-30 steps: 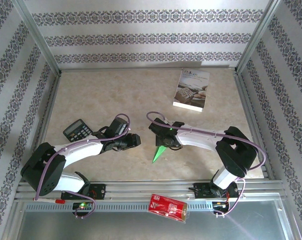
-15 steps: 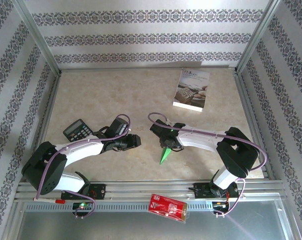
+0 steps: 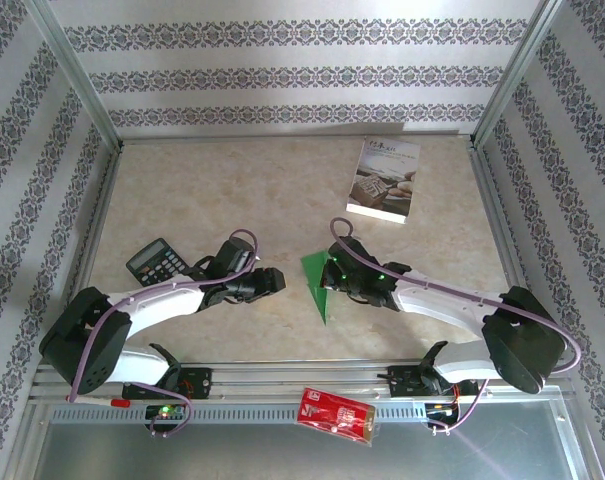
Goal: Fold a paper plane with a square sheet of paper (pick it up from the middle)
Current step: Move a paper plane to the center of the table.
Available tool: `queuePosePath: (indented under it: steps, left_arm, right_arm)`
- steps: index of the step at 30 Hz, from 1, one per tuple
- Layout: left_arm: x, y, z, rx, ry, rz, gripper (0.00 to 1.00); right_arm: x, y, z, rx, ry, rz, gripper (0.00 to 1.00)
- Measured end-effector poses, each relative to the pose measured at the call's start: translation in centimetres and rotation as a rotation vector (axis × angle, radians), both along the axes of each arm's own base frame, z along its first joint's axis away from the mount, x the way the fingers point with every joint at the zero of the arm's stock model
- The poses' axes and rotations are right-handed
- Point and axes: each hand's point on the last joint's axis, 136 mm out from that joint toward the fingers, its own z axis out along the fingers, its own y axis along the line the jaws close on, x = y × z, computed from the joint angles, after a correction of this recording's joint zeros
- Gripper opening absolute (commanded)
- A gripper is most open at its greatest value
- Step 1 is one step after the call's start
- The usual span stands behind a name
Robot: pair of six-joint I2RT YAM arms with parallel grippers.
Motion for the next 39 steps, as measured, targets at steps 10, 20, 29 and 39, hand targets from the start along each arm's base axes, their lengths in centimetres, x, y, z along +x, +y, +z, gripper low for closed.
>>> queuePosePath:
  steps: [10, 20, 29, 39]
  left_arm:
    - [-0.1, -1.9, -1.3, -0.05, 0.059, -0.012, 0.54]
    - [0.6, -7.7, -0.2, -0.134, 0.06, -0.125, 0.56]
    - [1.0, -9.8, -0.7, -0.143, 0.075, -0.161, 0.37]
    - [1.8, -10.8, -1.7, -0.137, 0.098, -0.17, 0.12]
  right_arm:
    - [-0.4, -2.9, -4.5, 0.123, 0.064, -0.091, 0.0]
    - [-0.6, -3.1, -4.4, 0.151, 0.044, -0.092, 0.0]
    - [-0.7, -3.2, -4.5, 0.152, 0.043, -0.092, 0.0]
    - [-0.8, -3.2, -4.6, 0.154, 0.045, -0.096, 0.0]
